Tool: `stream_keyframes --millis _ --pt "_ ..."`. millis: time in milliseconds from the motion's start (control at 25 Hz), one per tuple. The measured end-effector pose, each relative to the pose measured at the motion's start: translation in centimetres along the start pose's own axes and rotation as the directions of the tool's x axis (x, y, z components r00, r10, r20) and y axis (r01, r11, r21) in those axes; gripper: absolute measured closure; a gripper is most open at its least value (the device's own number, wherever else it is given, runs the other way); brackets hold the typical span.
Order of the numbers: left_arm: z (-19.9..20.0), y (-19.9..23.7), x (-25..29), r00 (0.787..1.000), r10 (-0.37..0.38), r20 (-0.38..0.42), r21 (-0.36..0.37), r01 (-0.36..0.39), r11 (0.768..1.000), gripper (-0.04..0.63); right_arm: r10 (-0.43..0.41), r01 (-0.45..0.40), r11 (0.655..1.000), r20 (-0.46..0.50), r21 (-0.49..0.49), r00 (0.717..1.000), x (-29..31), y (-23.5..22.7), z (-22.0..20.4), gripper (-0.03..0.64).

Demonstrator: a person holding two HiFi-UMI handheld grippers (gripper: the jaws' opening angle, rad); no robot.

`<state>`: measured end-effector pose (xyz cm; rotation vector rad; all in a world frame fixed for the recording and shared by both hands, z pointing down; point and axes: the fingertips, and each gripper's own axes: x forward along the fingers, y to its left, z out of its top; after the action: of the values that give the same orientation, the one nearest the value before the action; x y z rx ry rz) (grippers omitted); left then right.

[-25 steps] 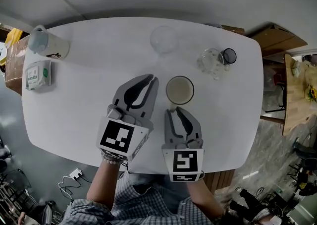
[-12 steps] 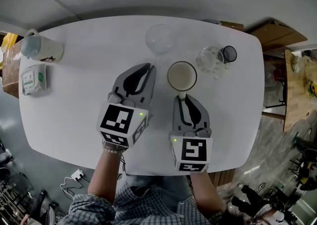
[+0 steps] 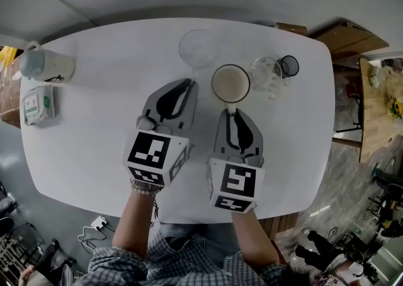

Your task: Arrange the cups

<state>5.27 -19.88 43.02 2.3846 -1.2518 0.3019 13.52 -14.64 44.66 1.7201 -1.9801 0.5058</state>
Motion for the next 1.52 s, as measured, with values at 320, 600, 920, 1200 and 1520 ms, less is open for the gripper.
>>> stream_keyframes --millis 320,600,920,1200,1520 --pt "-0.1 -0.2 0.1 1.000 -0.005 -0.007 -0.005 0.005 1.000 0.580 -0.055 0.055 0.997 0.004 0.060 0.998 2.1 -0.8 1.3 0.551" --pt "0.0 -0.4 0.1 1.000 -0.008 -0.011 -0.004 0.008 1.000 0.580 -0.071 0.070 0.994 0.006 0.089 0.997 3.5 -1.5 2.2 0.551" --pt "0.0 -0.7 0.2 1.000 -0.026 -0.012 -0.005 0.025 1.000 0.580 -0.053 0.050 0.991 0.022 0.121 0.998 4.3 -1.1 2.7 0.551" --pt "-0.3 -0.9 0.1 0.999 -0.031 -0.020 0.010 0.031 0.999 0.580 0.083 -0.085 0.994 0.035 0.075 0.996 3.9 -0.3 2.7 0.549" --pt "0.6 -1.5 -0.5 1.000 -0.021 -0.001 0.015 0.021 1.000 0.580 0.087 -0.076 0.984 0.062 -0.159 0.994 0.0 -4.9 1.9 0.531"
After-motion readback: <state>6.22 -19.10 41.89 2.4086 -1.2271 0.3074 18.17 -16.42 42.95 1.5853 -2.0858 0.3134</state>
